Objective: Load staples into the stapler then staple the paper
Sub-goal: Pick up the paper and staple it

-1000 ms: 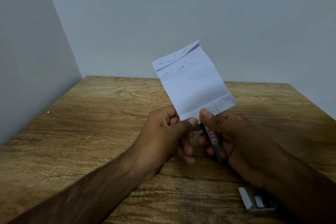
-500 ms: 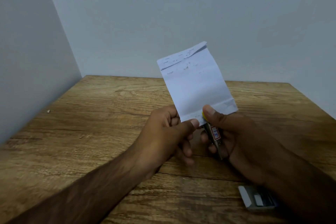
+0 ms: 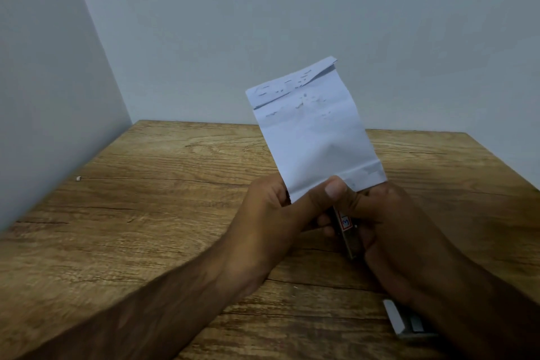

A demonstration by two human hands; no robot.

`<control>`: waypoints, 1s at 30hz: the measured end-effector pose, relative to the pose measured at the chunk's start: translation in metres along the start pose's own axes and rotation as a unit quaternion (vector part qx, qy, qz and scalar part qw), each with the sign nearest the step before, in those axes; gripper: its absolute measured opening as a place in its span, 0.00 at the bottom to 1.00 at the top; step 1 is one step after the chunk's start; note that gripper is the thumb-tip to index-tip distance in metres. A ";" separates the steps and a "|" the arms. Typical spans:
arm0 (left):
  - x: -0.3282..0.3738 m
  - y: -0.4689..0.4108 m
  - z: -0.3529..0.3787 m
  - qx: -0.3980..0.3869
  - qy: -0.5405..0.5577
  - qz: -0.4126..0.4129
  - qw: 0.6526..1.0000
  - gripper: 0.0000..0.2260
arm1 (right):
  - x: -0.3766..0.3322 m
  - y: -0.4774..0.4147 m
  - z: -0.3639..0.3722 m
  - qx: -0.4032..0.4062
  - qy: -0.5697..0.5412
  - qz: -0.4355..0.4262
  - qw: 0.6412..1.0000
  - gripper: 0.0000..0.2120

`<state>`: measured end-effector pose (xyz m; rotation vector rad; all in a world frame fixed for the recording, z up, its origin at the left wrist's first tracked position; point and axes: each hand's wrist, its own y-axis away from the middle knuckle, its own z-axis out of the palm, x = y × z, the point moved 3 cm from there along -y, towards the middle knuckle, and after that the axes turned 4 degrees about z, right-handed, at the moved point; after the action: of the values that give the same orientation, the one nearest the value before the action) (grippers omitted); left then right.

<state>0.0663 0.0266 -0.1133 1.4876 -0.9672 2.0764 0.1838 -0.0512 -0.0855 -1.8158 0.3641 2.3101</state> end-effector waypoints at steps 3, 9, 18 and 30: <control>0.000 0.002 0.000 0.013 0.002 0.016 1.000 0.07 | 0.003 0.000 0.001 0.007 -0.004 -0.004 1.000 0.16; 0.001 0.004 0.005 0.055 0.017 0.007 0.998 0.10 | 0.005 -0.002 0.004 0.019 -0.016 -0.005 1.000 0.12; 0.005 -0.002 0.003 0.055 0.032 -0.018 0.998 0.09 | 0.001 -0.007 0.001 -0.005 -0.029 0.027 0.999 0.13; 0.006 -0.001 -0.011 0.109 -0.009 -0.001 0.994 0.10 | -0.003 -0.007 -0.002 -0.079 -0.050 0.075 0.993 0.11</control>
<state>0.0577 0.0354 -0.1091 1.6137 -0.7637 2.2303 0.1885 -0.0447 -0.0833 -1.7895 0.3196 2.5884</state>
